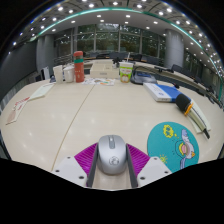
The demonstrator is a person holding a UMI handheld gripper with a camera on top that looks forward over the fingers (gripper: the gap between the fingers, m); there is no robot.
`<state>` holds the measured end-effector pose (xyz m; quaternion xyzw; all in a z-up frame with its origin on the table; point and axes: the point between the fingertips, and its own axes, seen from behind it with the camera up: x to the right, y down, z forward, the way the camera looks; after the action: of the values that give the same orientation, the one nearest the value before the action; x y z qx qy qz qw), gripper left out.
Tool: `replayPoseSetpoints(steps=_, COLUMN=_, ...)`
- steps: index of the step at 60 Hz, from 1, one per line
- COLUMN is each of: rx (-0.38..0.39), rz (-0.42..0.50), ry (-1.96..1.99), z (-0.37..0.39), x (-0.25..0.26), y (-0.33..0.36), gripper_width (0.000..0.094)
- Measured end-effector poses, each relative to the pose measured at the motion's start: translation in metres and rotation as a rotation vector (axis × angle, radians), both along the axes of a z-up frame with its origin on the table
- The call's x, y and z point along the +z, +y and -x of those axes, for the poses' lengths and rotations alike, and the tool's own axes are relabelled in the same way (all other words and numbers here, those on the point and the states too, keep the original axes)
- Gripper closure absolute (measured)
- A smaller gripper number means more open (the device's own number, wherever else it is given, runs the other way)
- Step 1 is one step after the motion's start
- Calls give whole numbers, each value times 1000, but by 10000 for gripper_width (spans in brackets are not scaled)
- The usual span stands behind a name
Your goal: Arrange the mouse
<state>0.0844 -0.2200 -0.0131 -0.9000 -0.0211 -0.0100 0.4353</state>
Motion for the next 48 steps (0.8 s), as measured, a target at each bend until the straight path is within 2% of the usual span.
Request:
replayPoseSetpoints(steps=6, rx=27, rz=-3, ry=-14, z=1, x=1, y=2, gripper_width=477)
replayPoseSetpoints(steps=18, rx=33, rz=8, ry=-7, z=1, x=2, y=2, gripper_width=560)
replayPoseSetpoints(steps=22, rx=32, rz=-11, ry=9, z=1, x=18, y=3, gripper_width=559)
replayPoseSetpoints(steps=27, rx=24, rz=-82, ry=41, z=-3, x=62, y=8, gripper_width=559)
replayPoseSetpoints(steps=38, rx=-44, rz=-254, ry=69, z=-56, x=169, y=17, gripper_width=560)
replayPoseSetpoints(steps=45, rx=-127, rz=-274, ry=62, z=-113, x=180, y=17, gripper_width=561)
replayPoseSetpoints(steps=48, rx=-154, rz=-252, ry=40, z=-135, x=172, y=17, gripper_width=562)
